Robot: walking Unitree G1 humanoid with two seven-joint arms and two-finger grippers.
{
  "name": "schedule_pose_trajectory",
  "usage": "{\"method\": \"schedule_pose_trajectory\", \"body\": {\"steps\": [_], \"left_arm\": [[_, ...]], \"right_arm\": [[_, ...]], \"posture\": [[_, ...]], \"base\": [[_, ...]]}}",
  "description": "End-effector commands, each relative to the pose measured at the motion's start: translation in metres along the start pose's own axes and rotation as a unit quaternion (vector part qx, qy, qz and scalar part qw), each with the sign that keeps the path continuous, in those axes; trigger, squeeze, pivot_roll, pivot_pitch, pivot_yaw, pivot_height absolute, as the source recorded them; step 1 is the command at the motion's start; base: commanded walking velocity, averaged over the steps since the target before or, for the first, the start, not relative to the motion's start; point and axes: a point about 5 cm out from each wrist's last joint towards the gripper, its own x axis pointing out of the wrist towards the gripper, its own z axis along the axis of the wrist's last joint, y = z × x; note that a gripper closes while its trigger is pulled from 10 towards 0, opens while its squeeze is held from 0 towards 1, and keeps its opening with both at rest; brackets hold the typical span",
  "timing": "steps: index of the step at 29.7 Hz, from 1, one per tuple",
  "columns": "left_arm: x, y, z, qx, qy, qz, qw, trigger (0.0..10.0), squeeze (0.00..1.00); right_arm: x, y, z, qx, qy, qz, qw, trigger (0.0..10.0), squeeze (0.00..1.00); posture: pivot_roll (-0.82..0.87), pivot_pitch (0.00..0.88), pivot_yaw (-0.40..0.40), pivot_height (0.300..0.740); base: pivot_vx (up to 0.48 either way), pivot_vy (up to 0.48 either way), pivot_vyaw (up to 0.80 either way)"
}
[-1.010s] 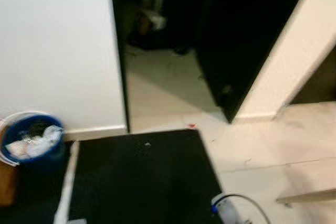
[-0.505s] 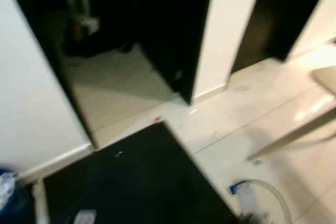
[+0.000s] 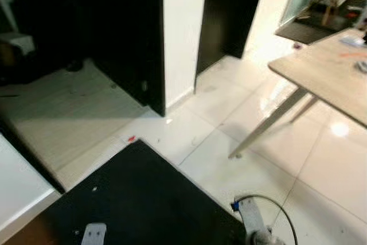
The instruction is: Picking trash to rubbish bin
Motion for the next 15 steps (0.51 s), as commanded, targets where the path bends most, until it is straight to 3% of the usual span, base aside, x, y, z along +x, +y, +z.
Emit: {"method": "schedule_pose_trajectory", "body": {"steps": [1,15], "left_arm": [[0.0,-0.005,-0.004,0.0,0.008,-0.004,1.0,10.0,0.0],[0.001,-0.011,-0.005,-0.013,0.007,-0.004,1.0,10.0,0.0]], "right_arm": [[0.0,-0.002,0.003,-0.007,-0.004,-0.001,1.0,10.0,0.0],[0.001,0.001,0.022,-0.035,-0.031,0.01,0.999,10.0,0.0]], "posture": [[-0.09,0.057,0.071,0.74],[-0.09,0.046,0.036,0.74]], "base": [[0.0,0.0,-0.8],[0.0,0.0,-0.8]]}}
